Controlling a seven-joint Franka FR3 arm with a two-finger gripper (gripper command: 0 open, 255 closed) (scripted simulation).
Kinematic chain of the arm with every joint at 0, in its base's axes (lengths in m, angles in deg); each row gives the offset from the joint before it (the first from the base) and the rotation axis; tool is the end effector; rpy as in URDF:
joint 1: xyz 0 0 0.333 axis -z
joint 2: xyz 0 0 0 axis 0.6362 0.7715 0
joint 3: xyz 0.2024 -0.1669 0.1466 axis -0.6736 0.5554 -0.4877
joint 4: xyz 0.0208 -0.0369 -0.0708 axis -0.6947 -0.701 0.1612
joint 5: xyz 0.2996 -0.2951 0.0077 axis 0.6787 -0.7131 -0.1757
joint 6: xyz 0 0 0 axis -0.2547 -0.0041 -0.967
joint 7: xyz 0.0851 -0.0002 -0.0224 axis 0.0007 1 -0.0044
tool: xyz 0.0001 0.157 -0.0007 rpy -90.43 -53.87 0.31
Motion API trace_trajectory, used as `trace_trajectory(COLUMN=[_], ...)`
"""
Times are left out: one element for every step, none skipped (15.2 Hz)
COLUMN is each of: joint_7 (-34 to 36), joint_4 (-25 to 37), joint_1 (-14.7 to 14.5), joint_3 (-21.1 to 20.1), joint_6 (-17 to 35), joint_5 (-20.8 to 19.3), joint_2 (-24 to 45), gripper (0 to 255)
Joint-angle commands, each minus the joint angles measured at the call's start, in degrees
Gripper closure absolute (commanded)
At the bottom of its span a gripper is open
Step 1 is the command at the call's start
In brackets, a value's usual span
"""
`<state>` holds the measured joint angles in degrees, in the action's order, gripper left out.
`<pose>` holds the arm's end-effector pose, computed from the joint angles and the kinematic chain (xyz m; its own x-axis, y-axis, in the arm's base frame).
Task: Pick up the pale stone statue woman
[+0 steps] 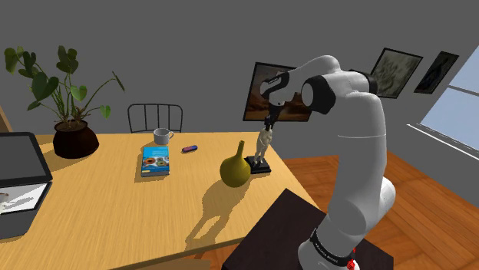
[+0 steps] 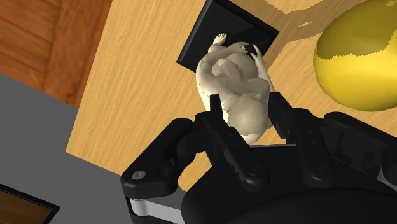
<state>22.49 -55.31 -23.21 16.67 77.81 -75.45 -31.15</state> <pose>0.5289 -0.4478 0.2583 0.9997 -0.0221 -0.0078 -0.0218 -0.9990 0.0394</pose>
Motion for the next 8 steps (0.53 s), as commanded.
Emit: trace_trajectory(joint_7=[0.00,0.01,0.11,0.21,0.31,0.41,0.50,0.60], joint_4=[-0.03,0.09,0.36,0.64,0.96,1.27,1.60,1.95], joint_1=[0.00,0.02,-0.05,-0.11,-0.17,-0.22,-0.27,-0.31], joint_3=[-0.01,-0.02,0.10,0.21,0.32,0.43,0.53,0.63], joint_6=[-0.01,-0.06,-0.65,-1.25,-1.86,-2.47,-3.09,-3.71], joint_5=[0.00,0.02,-0.17,-0.36,-0.54,-0.72,-0.90,-1.07], joint_2=[0.02,0.09,-0.27,-0.62,-0.94,-1.26,-1.58,-1.88], gripper=[255,255,255,255,255,255,255,255])
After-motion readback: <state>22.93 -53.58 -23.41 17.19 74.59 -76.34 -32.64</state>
